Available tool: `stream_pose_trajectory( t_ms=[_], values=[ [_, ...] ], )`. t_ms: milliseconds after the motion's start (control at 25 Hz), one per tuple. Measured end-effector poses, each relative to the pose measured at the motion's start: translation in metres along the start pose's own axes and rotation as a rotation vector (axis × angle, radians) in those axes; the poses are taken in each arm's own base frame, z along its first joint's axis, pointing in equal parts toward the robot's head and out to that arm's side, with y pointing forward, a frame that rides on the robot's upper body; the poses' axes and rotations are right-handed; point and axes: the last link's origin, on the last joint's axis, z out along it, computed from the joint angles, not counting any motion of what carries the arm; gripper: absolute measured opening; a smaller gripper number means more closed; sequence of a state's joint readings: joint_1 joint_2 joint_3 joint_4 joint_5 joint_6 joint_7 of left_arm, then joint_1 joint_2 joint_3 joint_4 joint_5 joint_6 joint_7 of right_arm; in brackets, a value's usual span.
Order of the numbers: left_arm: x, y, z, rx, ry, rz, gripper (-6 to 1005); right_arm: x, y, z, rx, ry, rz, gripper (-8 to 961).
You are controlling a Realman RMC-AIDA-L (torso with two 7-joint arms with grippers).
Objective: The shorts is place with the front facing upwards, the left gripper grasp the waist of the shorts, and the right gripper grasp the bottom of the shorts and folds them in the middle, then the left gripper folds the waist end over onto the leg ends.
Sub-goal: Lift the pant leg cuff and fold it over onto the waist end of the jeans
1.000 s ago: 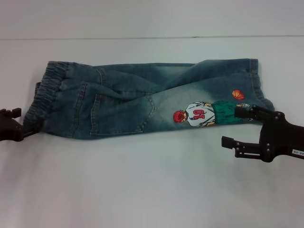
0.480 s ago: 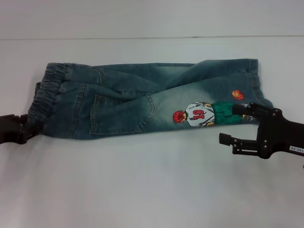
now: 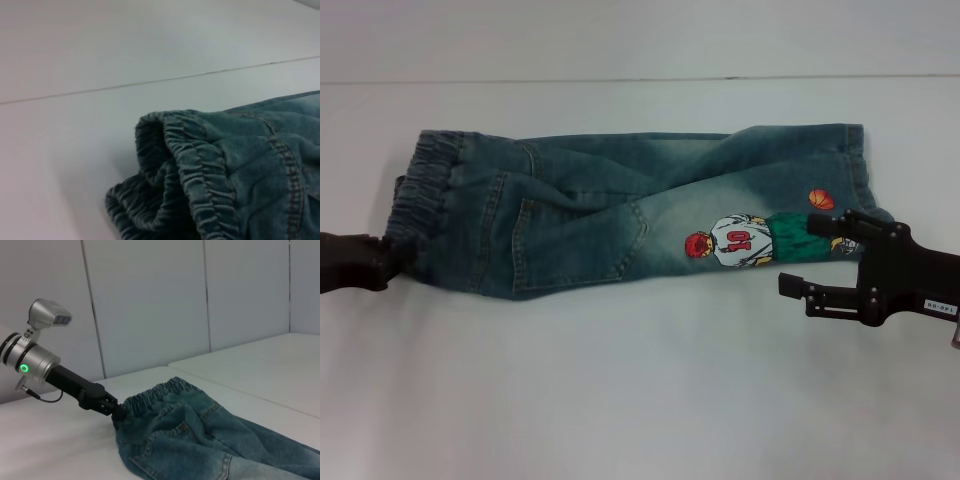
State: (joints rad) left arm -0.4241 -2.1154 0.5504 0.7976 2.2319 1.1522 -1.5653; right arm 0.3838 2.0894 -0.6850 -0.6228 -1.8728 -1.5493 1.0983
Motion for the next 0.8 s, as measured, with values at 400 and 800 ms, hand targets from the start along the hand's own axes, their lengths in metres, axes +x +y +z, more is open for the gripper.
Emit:
stream_pose_trajectory(
  t_ms=[400, 800],
  values=[
    [0.012, 0.003, -0.002, -0.036, 0.014, -0.028, 153, 0.000, 0.000, -0.001, 0.008, -0.004, 0.004, 947],
    [0.026, 0.002, -0.009, -0.045, 0.030, -0.019, 97, 0.003, 0.001, -0.001, 0.007, -0.008, 0.019, 947]
  ],
)
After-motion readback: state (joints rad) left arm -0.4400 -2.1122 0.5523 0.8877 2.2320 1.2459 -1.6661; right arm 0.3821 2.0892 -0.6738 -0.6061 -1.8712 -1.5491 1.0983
